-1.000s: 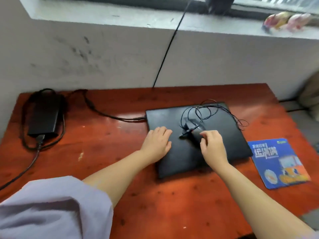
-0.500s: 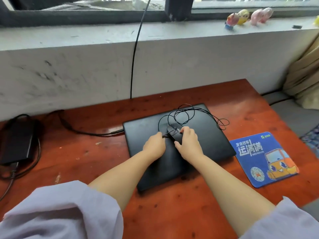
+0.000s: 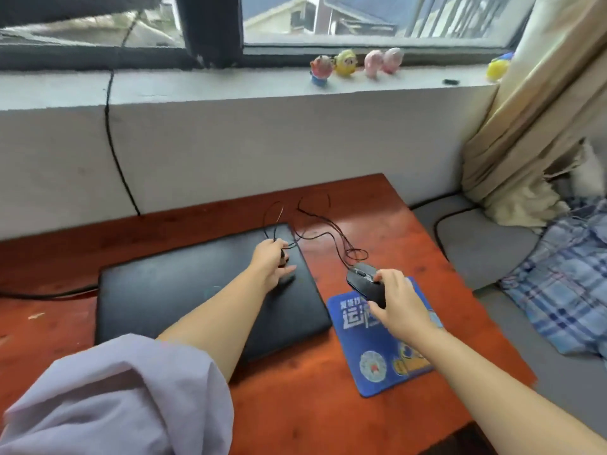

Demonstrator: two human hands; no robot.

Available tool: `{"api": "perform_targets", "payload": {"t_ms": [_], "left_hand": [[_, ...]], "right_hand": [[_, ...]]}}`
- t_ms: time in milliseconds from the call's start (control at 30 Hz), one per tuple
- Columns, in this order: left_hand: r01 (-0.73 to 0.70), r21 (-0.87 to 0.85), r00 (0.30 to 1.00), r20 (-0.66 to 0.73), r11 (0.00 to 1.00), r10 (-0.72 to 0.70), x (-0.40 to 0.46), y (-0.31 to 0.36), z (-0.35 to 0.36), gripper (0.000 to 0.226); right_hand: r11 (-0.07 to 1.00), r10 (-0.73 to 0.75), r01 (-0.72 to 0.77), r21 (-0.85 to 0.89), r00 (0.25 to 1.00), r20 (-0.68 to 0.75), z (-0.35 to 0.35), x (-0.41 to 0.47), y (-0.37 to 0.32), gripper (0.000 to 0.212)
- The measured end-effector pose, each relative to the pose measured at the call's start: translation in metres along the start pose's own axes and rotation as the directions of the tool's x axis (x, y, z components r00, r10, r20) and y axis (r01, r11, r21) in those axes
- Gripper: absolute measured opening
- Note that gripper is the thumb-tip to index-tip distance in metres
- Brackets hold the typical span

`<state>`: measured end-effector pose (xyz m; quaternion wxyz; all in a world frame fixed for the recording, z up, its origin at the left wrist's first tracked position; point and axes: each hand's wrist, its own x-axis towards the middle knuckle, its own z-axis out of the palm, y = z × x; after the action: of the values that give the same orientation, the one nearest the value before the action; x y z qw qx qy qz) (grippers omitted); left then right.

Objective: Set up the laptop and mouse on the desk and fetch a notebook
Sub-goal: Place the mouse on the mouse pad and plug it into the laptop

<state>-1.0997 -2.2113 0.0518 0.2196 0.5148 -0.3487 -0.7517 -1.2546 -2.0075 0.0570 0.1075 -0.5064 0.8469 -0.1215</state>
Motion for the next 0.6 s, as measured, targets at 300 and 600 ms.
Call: {"api": "perform_targets", "payload": {"t_ms": [300, 600], "left_hand": [[-0.059, 0.386, 0.99, 0.14, 0.921, 0.005, 0.03, -0.039, 0.106, 0.016], [-0.35, 0.744, 0.914, 0.405, 0.57, 0.033, 0.018, 0.002, 0.094, 0.035]], "right_hand": [[0.977, 0.209, -0.211, 0.032, 0.976, 0.06, 0.027, -0.041, 0.069, 0.043], [0.889, 0.117, -0.116, 0.443, 0.993, 0.025, -0.009, 0.038, 0.032, 0.016]]}}
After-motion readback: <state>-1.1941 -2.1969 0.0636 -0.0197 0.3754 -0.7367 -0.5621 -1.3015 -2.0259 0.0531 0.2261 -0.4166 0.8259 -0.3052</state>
